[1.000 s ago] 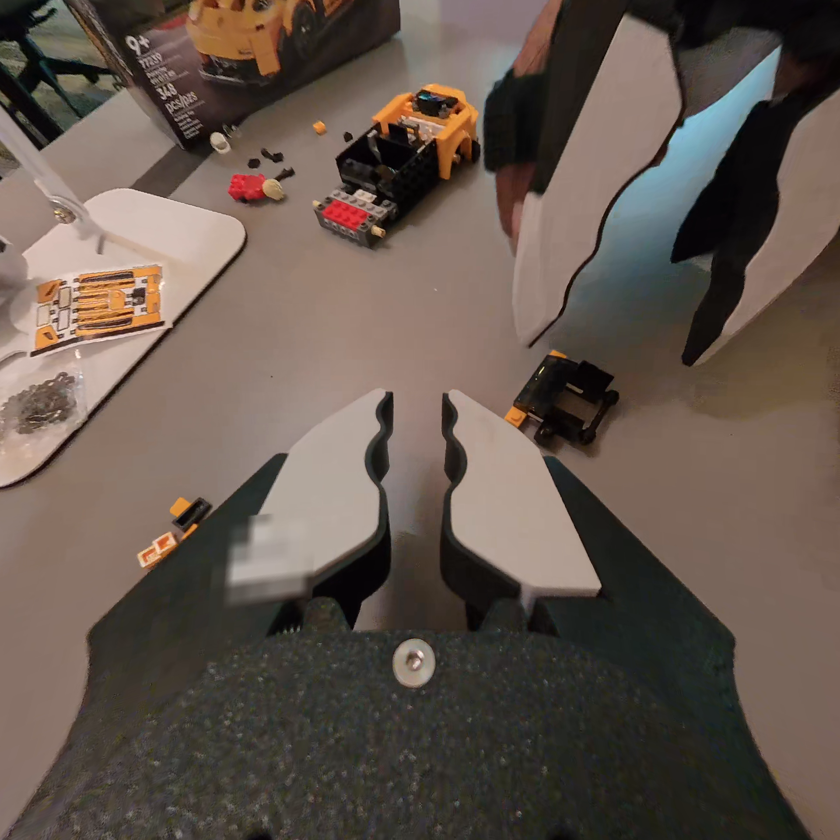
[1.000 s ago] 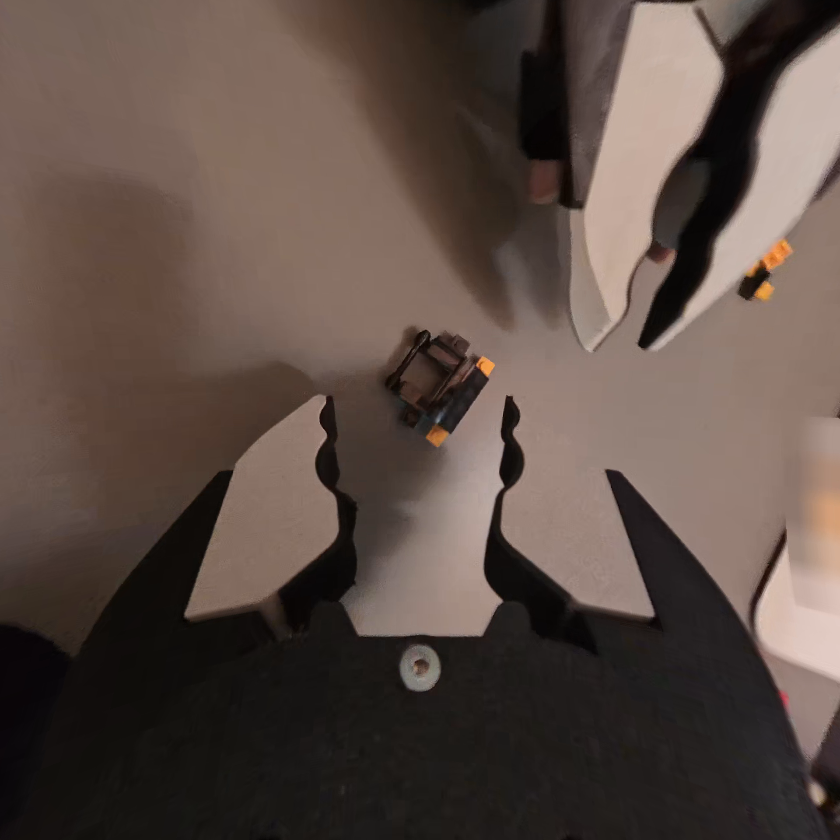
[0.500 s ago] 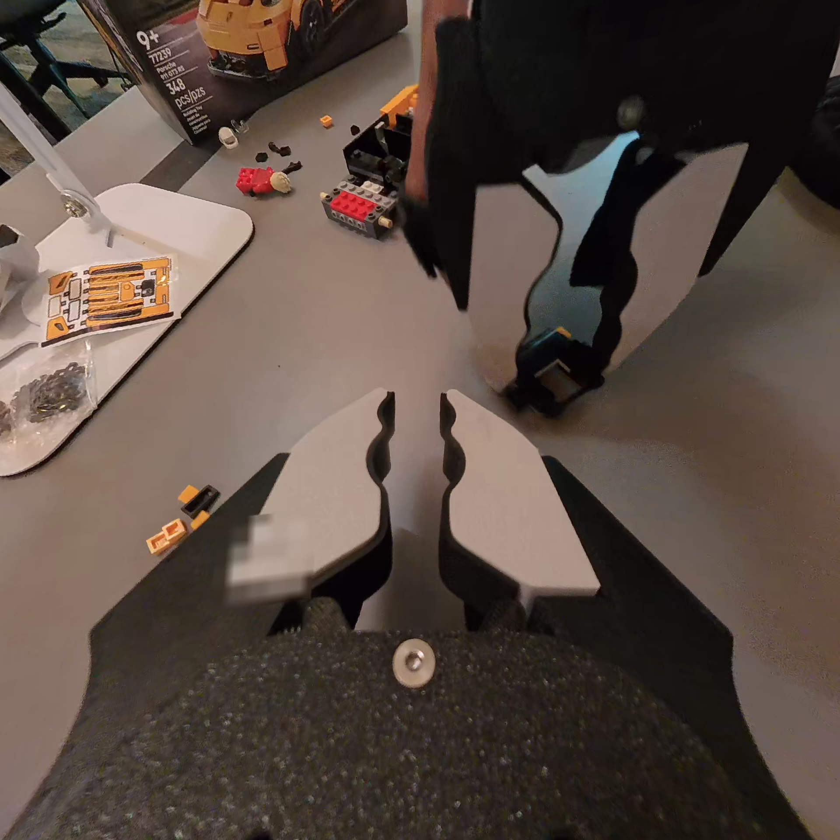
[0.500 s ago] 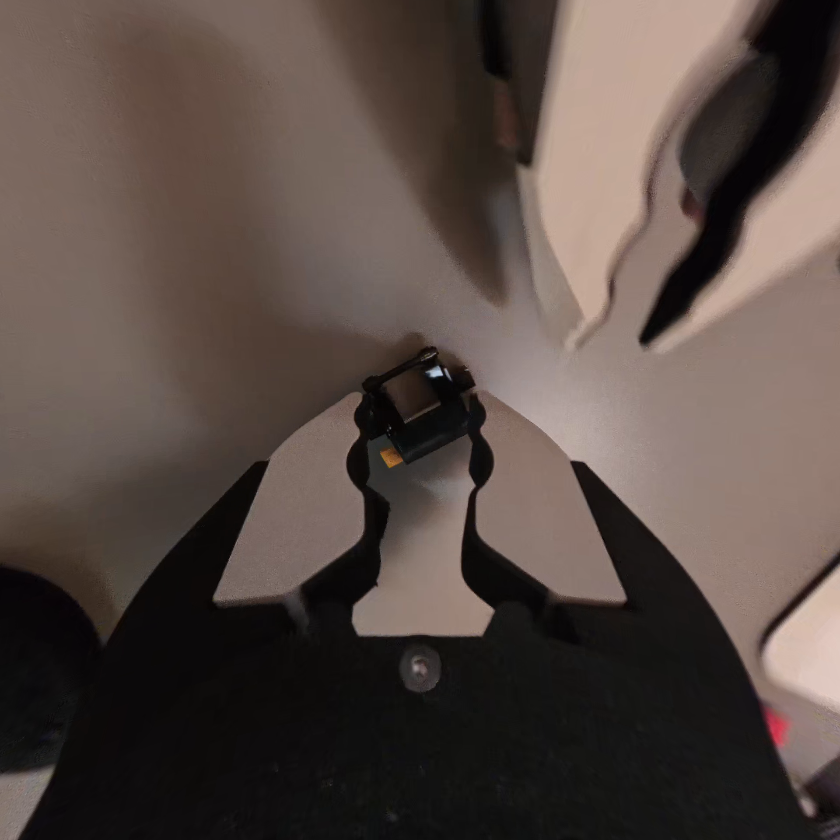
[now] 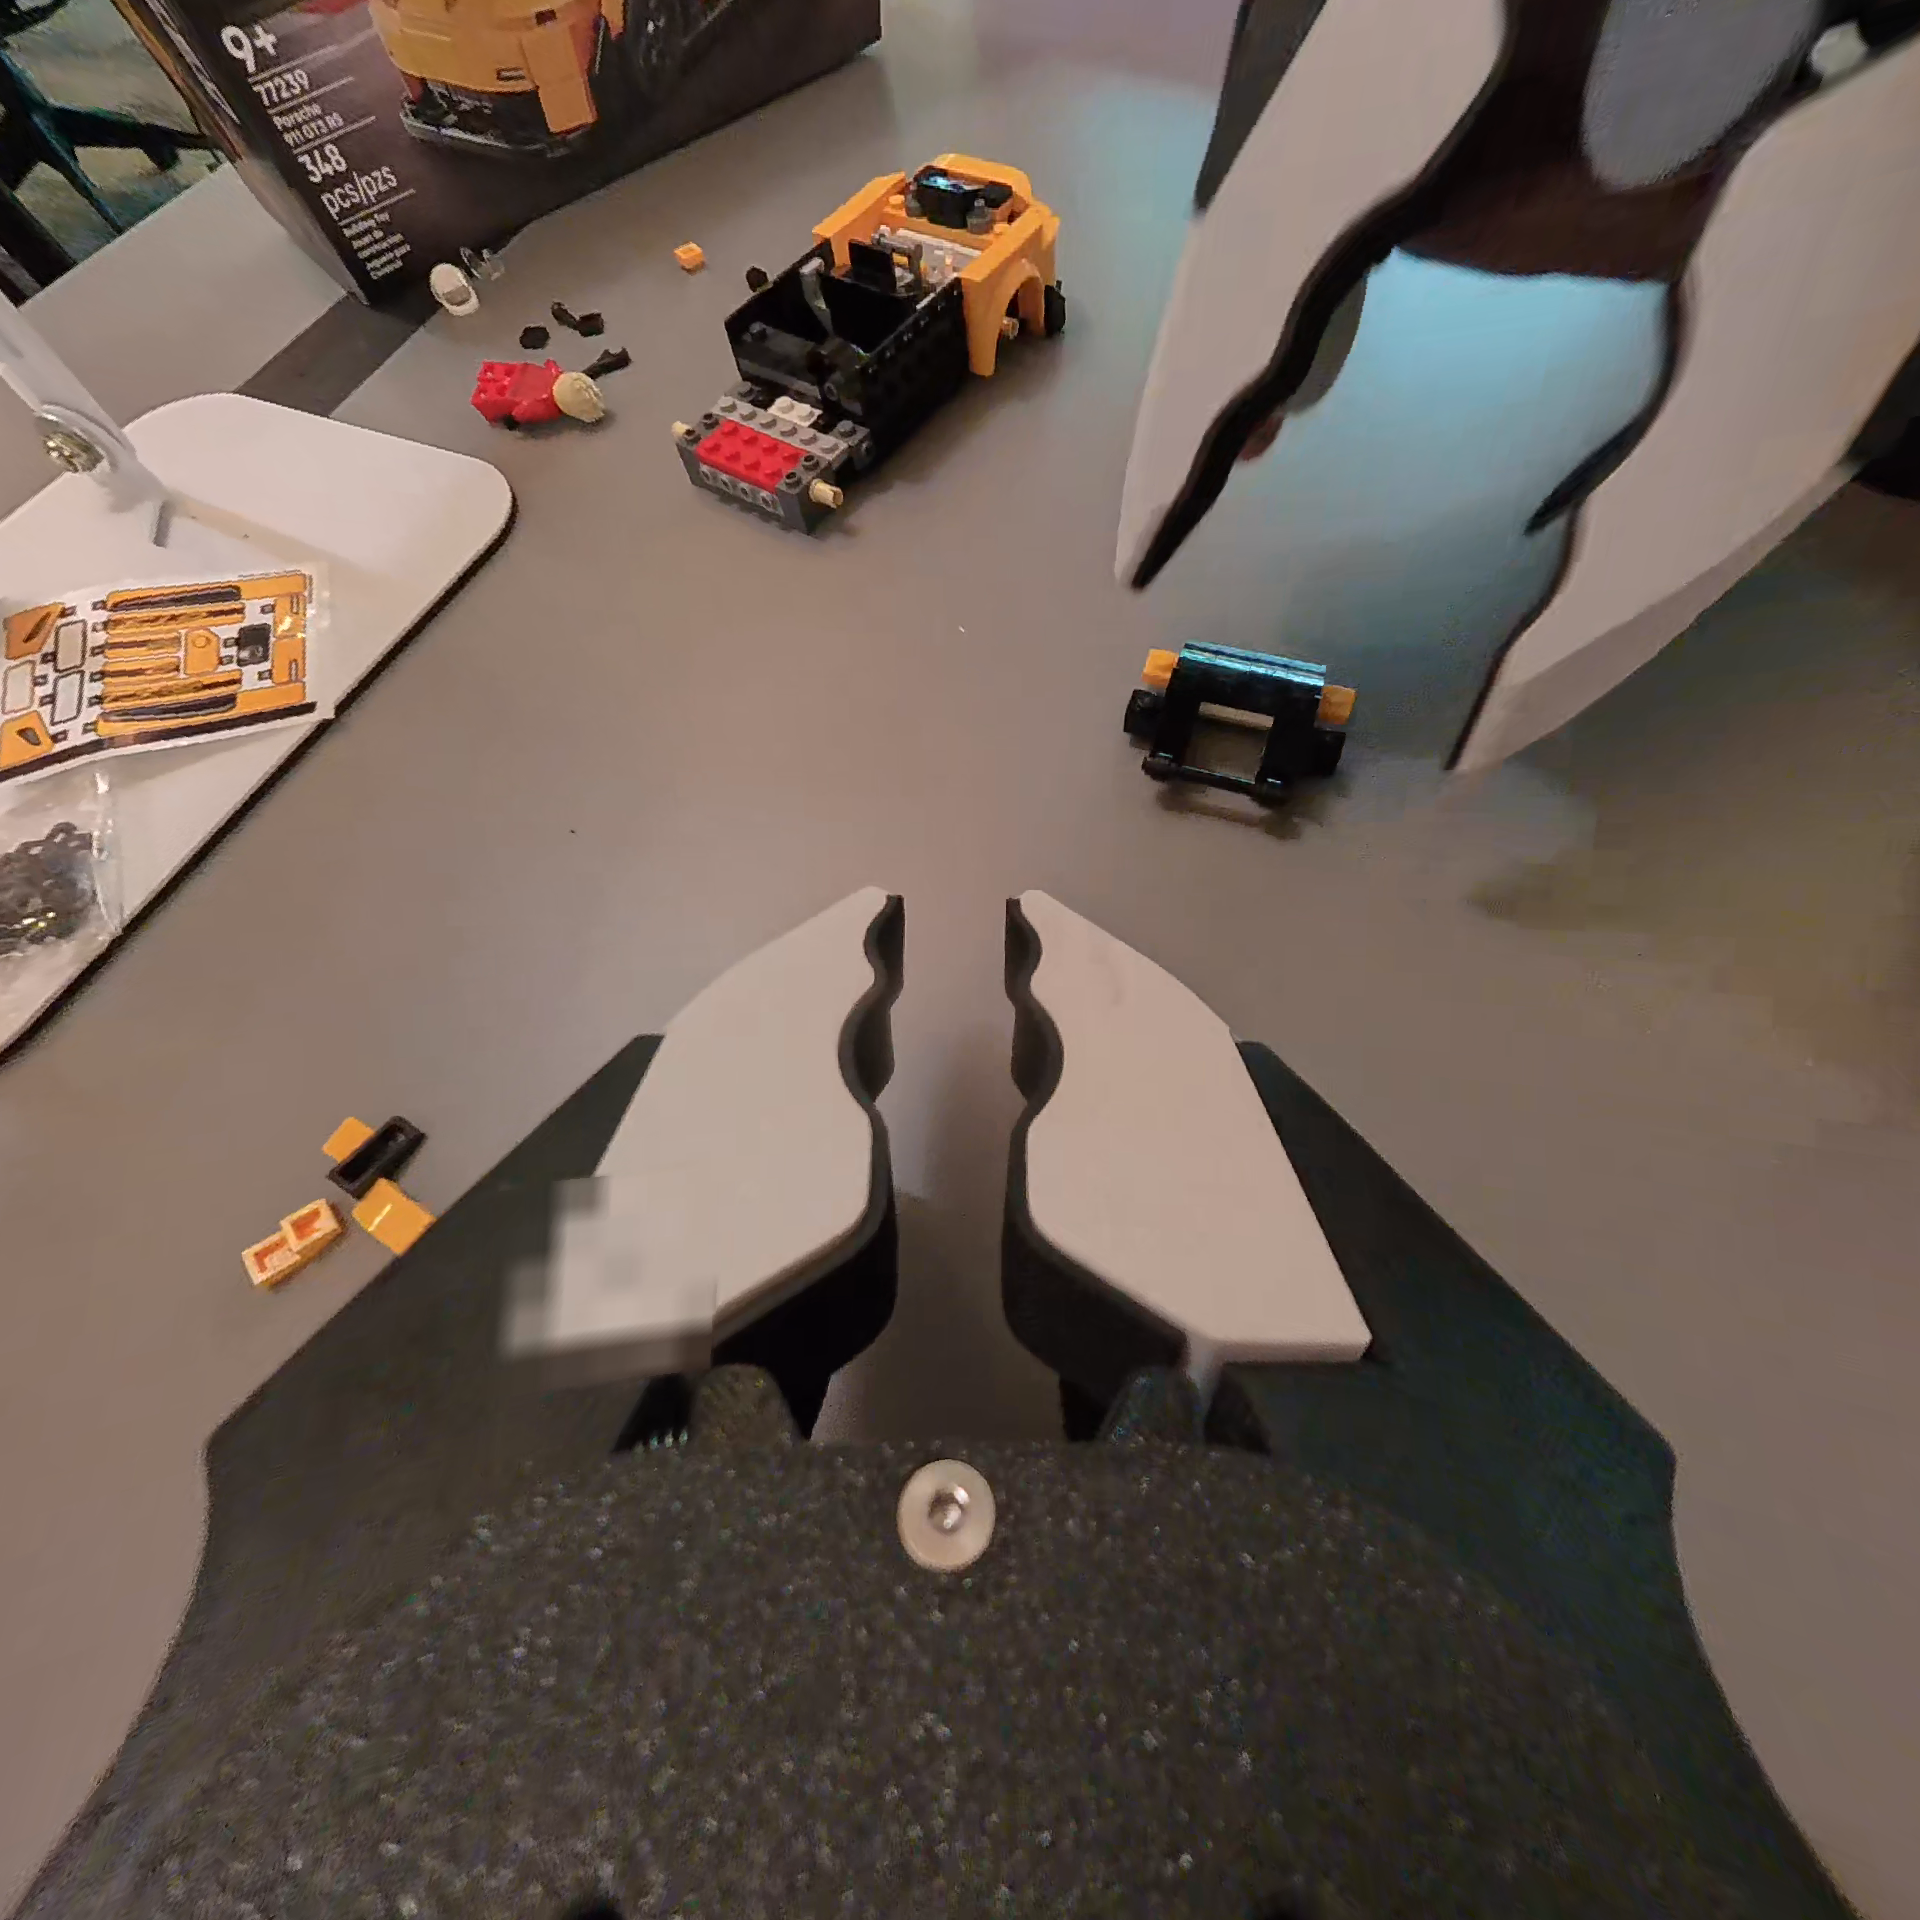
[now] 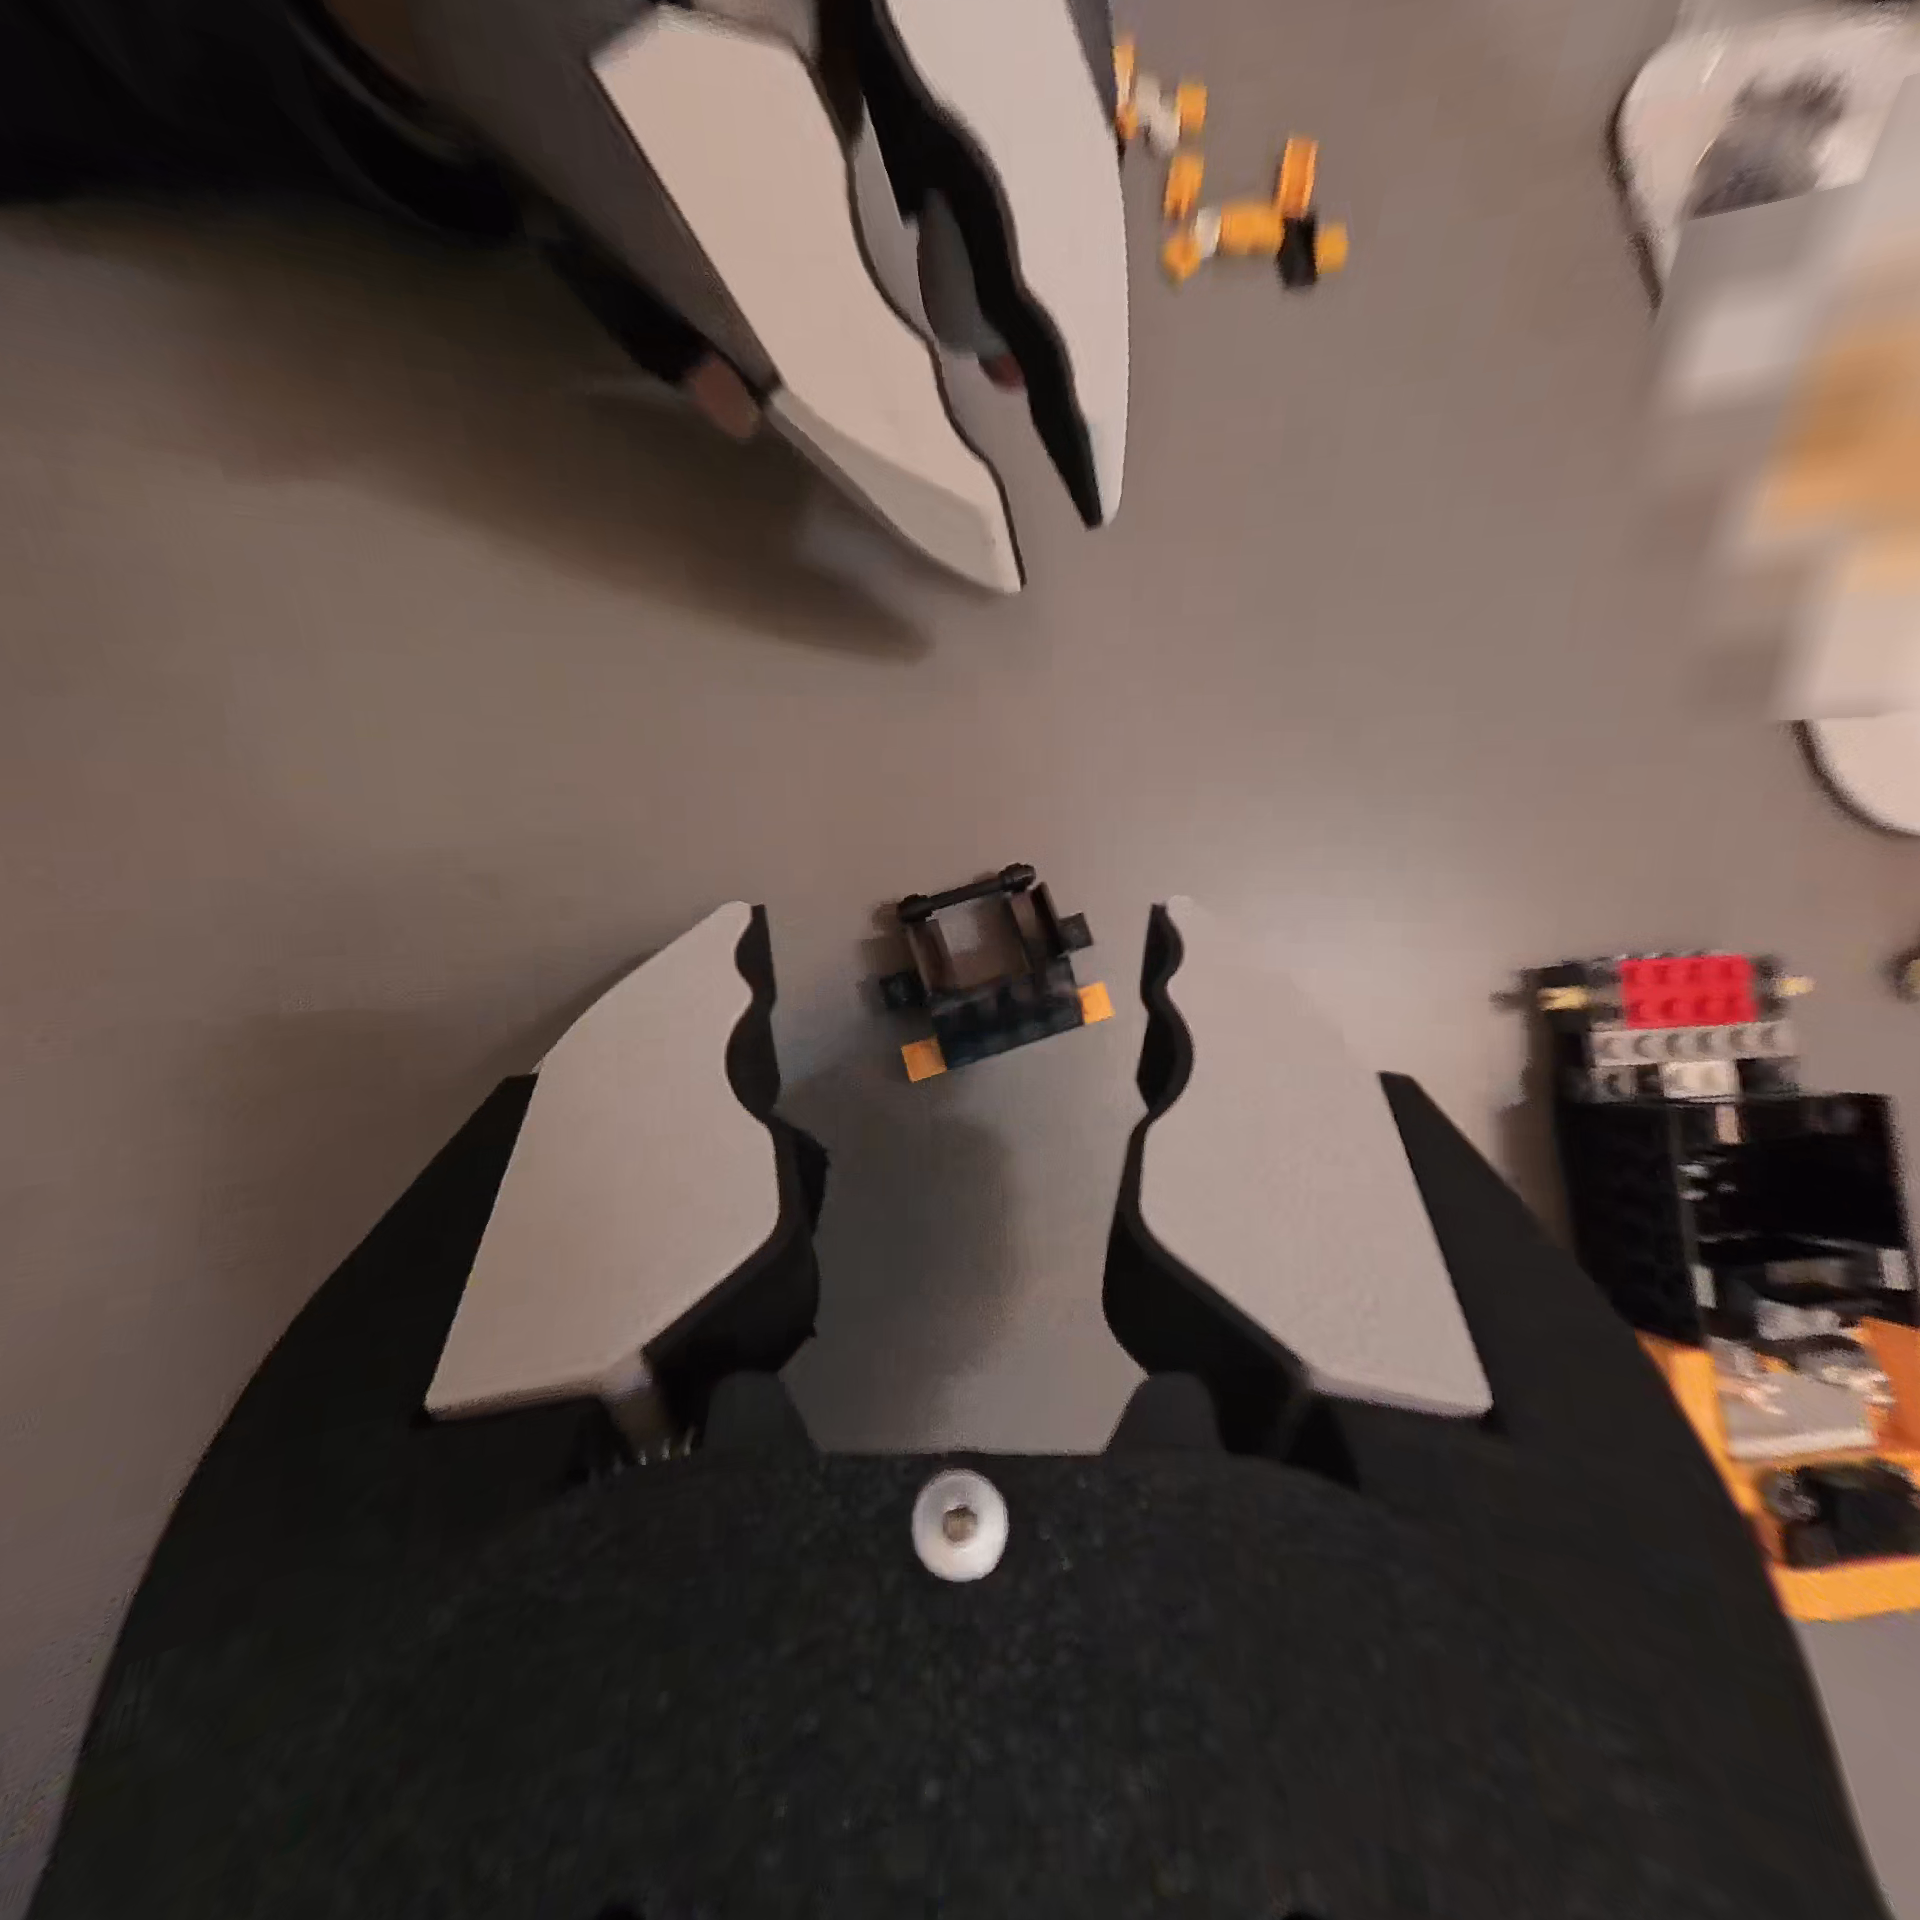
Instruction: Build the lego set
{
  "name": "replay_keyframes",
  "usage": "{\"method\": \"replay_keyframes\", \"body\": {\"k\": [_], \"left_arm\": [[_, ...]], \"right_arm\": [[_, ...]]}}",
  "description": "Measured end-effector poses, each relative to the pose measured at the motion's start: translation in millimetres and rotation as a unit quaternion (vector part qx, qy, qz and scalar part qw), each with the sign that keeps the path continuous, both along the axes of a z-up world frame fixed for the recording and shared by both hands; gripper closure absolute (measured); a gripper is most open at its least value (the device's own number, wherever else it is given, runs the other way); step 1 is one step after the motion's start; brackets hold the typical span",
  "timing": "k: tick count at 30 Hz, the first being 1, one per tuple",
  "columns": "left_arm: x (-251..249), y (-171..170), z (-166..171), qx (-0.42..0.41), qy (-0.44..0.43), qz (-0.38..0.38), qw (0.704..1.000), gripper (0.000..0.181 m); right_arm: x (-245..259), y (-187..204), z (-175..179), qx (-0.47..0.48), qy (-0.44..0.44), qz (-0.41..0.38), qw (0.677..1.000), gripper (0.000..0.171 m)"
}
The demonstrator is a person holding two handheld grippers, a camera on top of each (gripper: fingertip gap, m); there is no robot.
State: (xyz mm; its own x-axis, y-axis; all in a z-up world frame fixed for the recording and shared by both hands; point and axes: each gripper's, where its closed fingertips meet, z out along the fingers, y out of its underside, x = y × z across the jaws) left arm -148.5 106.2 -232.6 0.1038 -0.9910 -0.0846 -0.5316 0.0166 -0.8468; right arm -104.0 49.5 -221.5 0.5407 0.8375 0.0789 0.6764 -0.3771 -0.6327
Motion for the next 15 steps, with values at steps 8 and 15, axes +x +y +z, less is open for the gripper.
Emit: {"method": "replay_keyframes", "body": {"k": [8,15], "left_arm": [[5,-7,9,-0.012,-0.031,-0.015,0.999,0.164],[8,-14,21,-0.027,-0.066,-0.029,0.997,0.164]], "right_arm": [[21,-11,-26,0.002,0.026,0.107,0.994,0.101],[12,-1,-39,-0.006,0.035,0.114,0.993,0.121]]}}
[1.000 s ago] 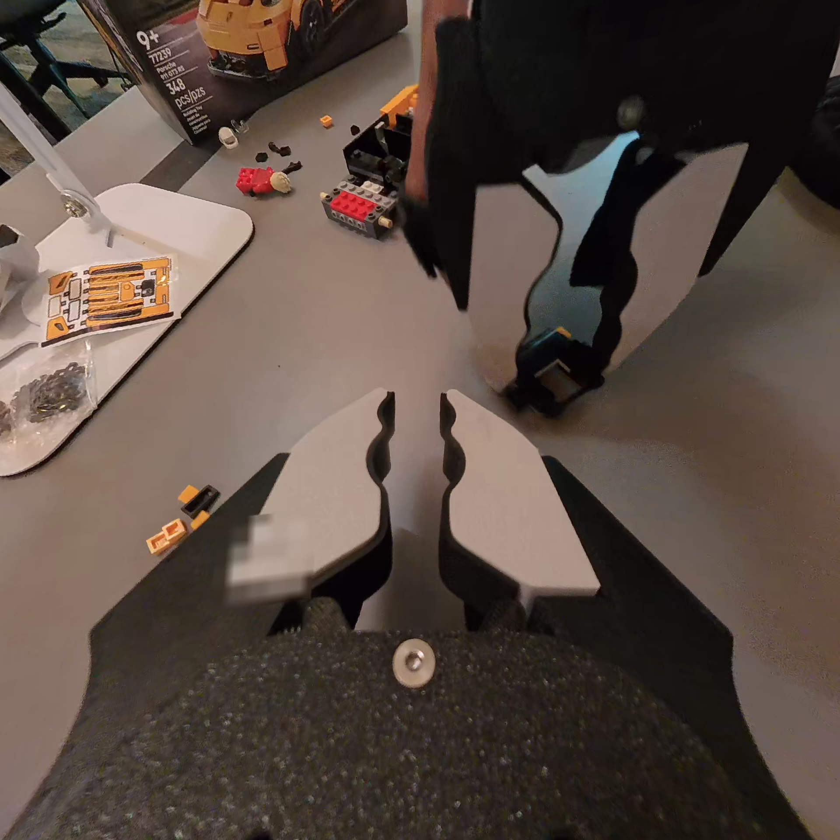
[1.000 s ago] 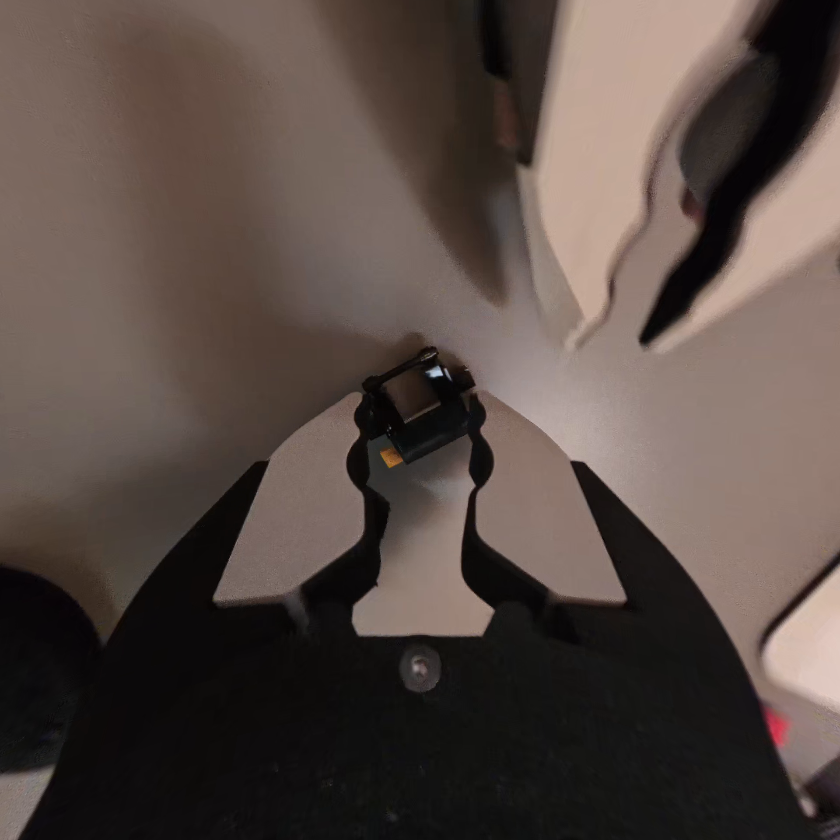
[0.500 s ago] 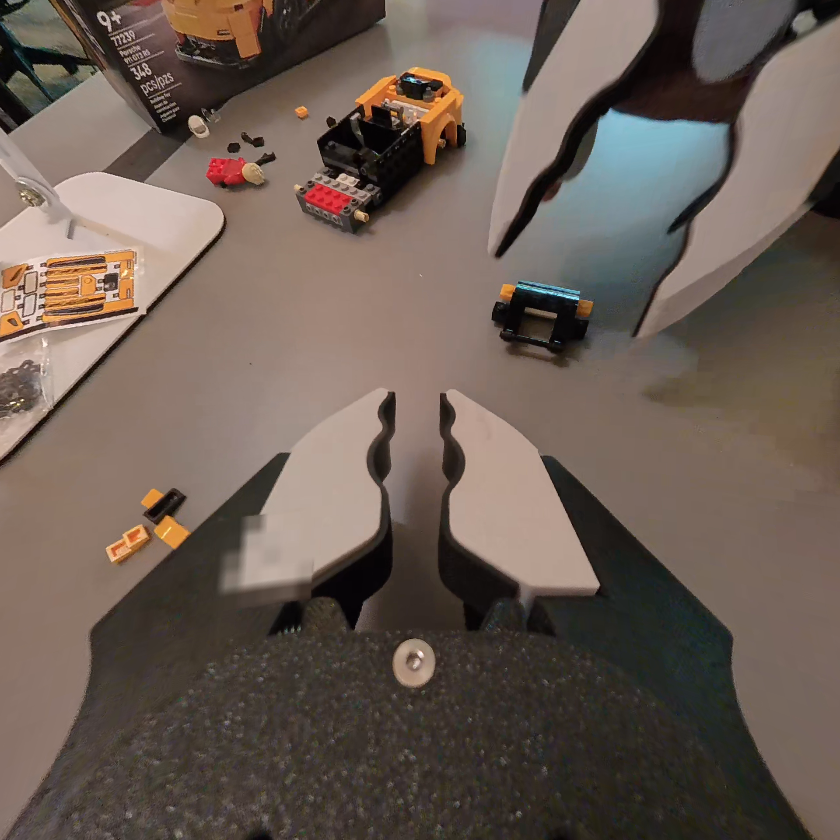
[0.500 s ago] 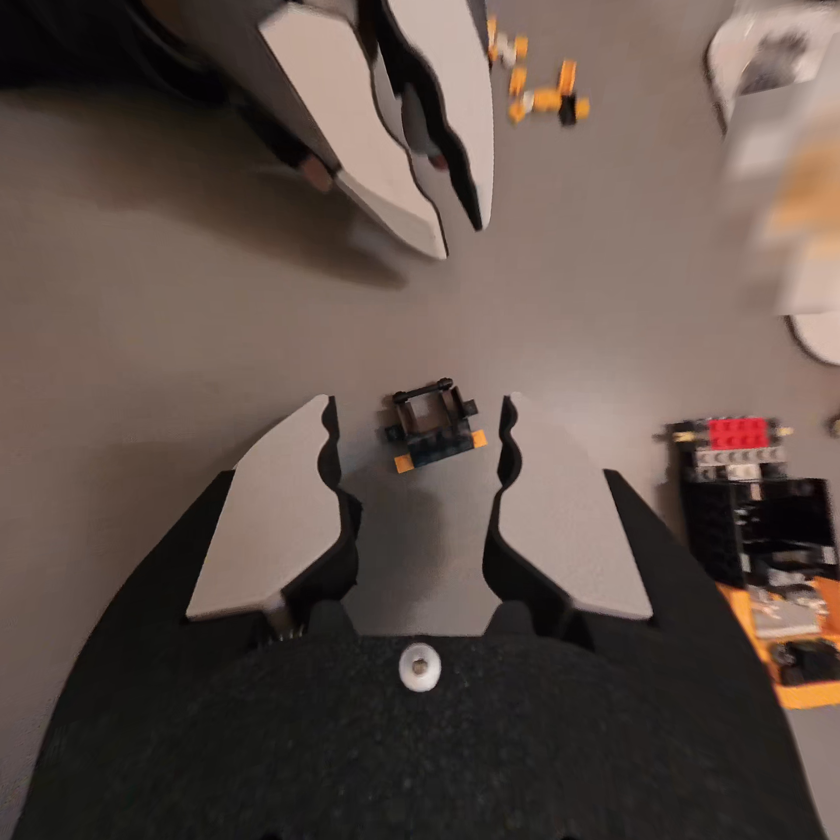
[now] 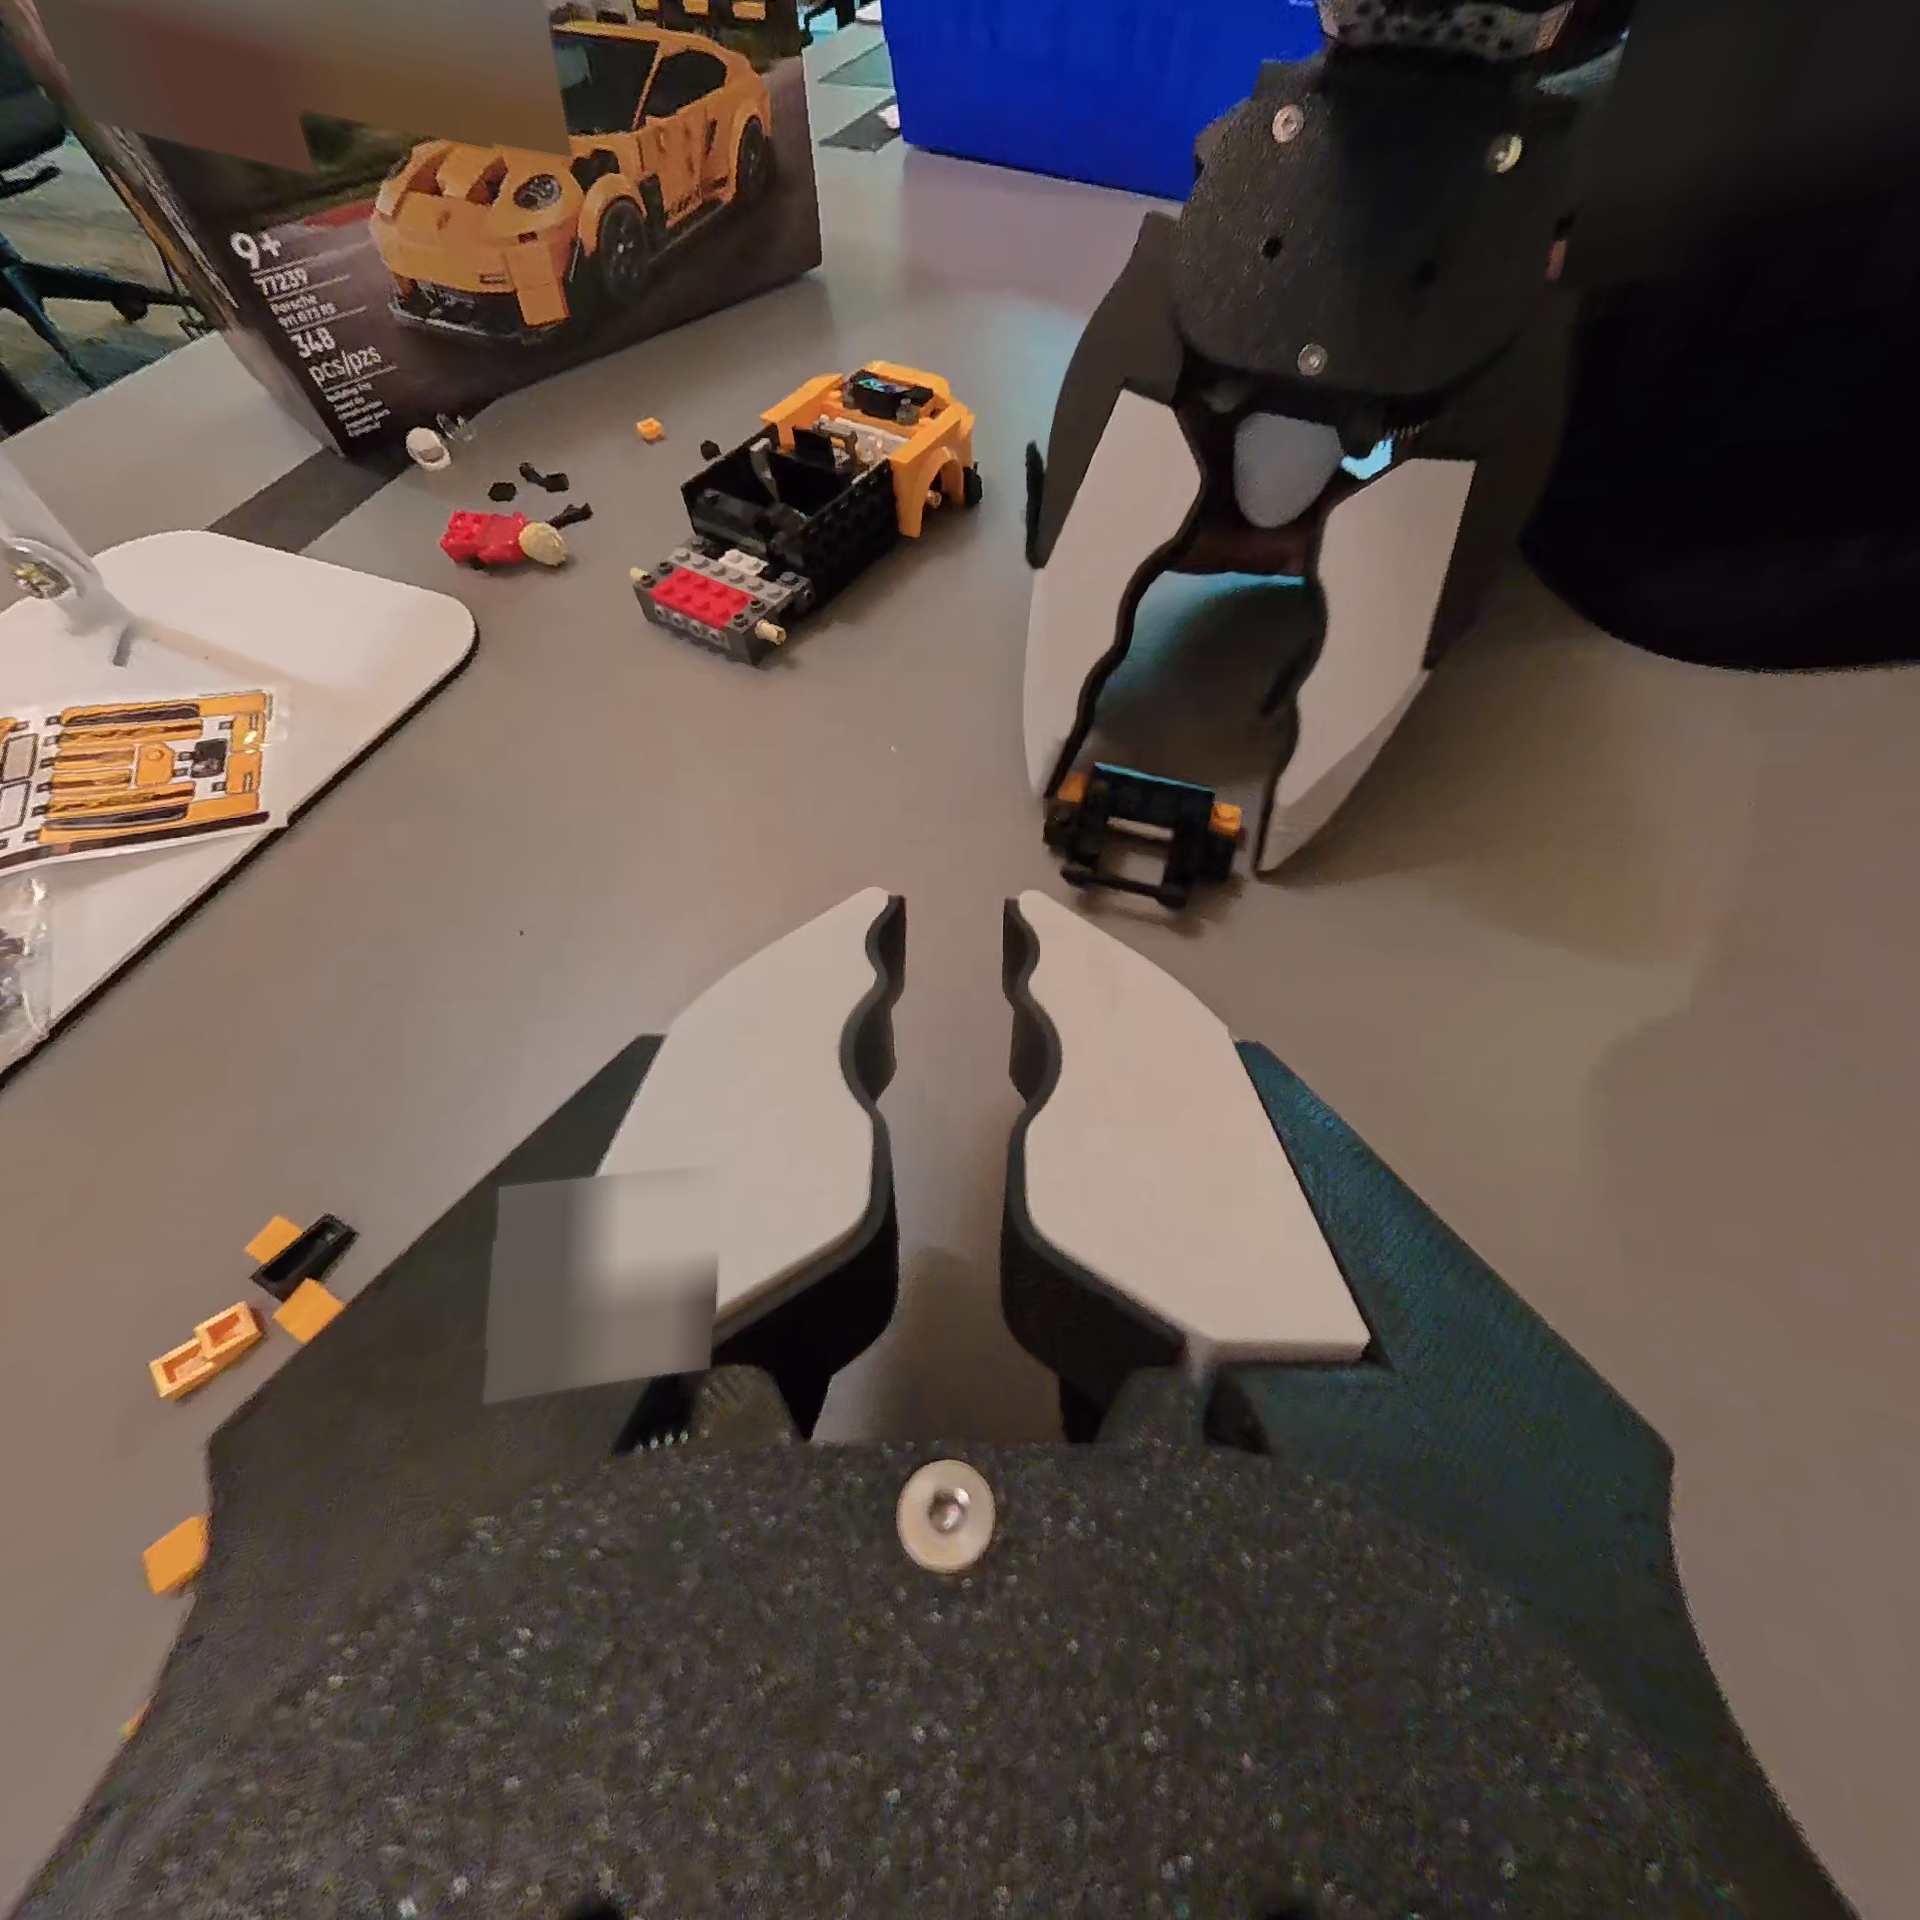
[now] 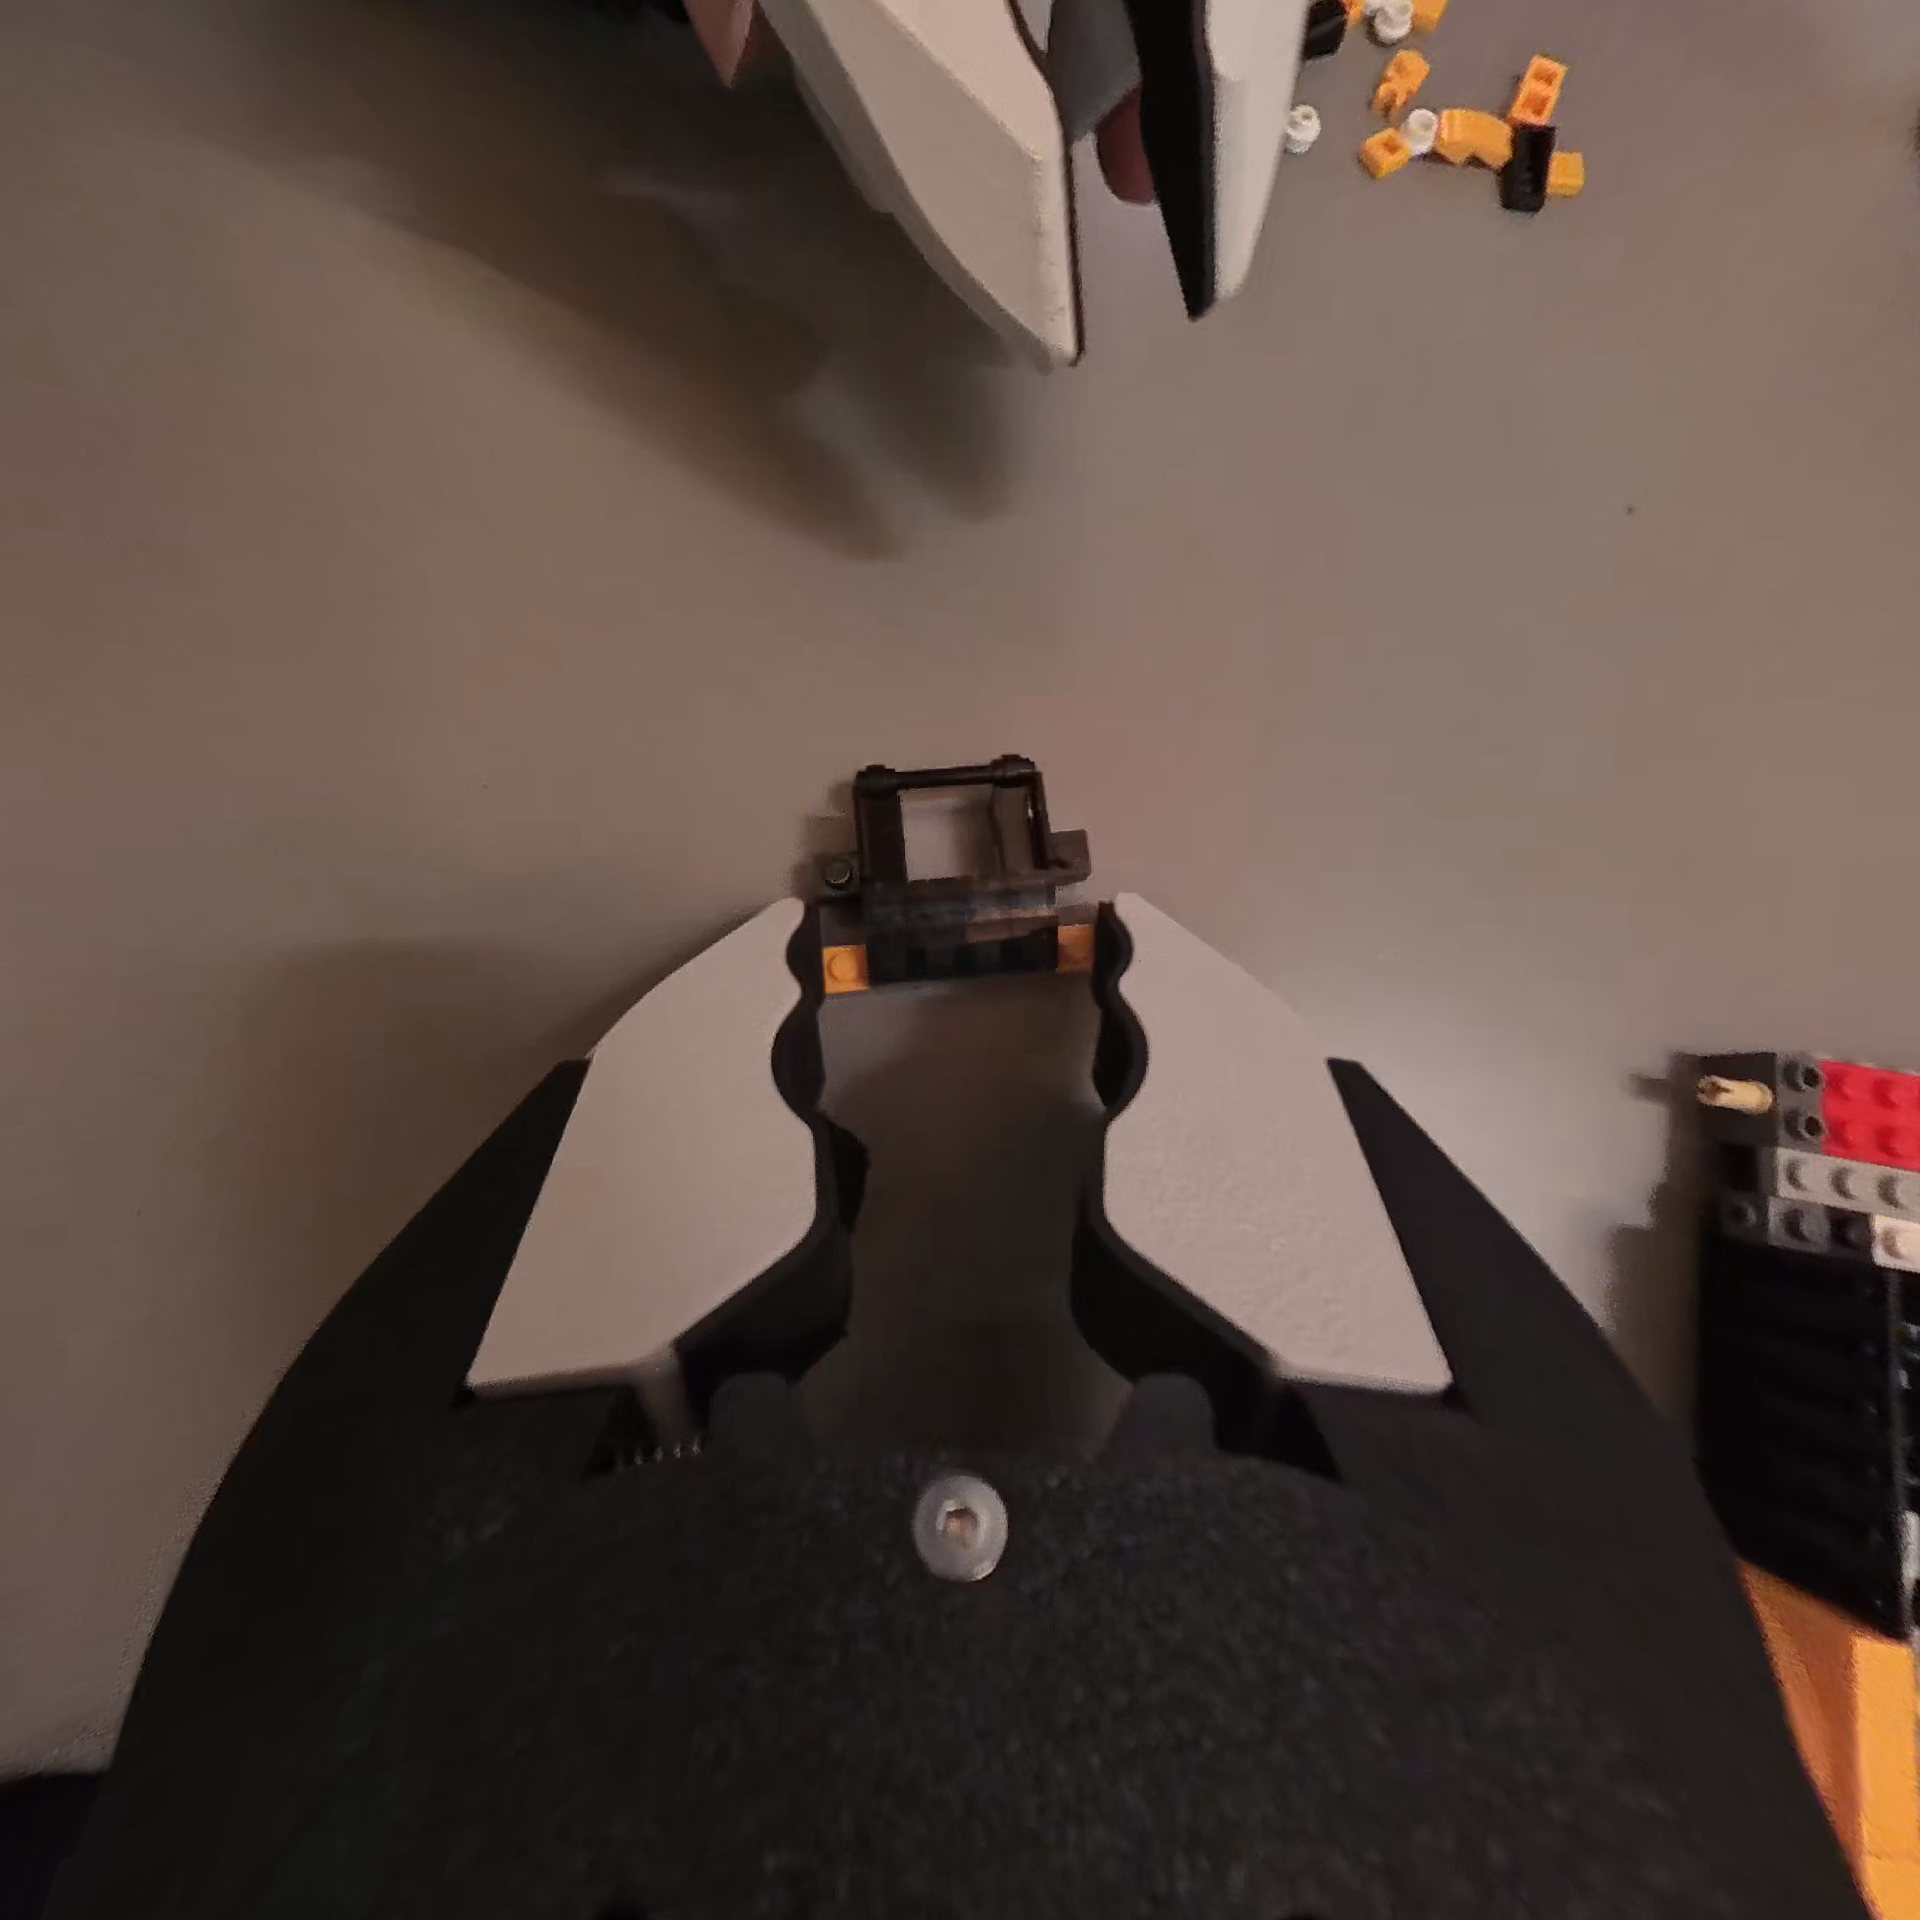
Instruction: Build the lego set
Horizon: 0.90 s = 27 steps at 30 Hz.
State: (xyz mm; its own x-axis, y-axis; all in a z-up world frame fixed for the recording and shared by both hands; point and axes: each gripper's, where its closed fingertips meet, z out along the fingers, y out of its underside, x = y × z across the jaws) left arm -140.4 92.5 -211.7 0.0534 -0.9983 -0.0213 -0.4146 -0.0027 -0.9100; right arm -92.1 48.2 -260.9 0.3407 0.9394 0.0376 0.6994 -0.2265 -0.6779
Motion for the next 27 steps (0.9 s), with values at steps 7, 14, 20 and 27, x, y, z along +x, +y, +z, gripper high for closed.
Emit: {"method": "replay_keyframes", "body": {"k": [7,14,20,27], "left_arm": [[1,-2,-5,-0.008,0.006,-0.007,1.000,0.164],[-3,7,11,-0.012,-0.036,0.020,0.999,0.171],[-20,33,50,0.022,-0.129,0.095,0.987,0.181],[-46,65,76,0.060,-0.184,0.195,0.961,0.181]], "right_arm": [[-2,-2,0,0.002,0.003,-0.011,1.000,0.120],[-2,18,52,0.067,0.134,-0.067,0.986,0.109],[33,55,124,0.236,0.282,-0.217,0.904,0.125],[58,59,146,0.326,0.284,-0.301,0.850,0.171]]}}
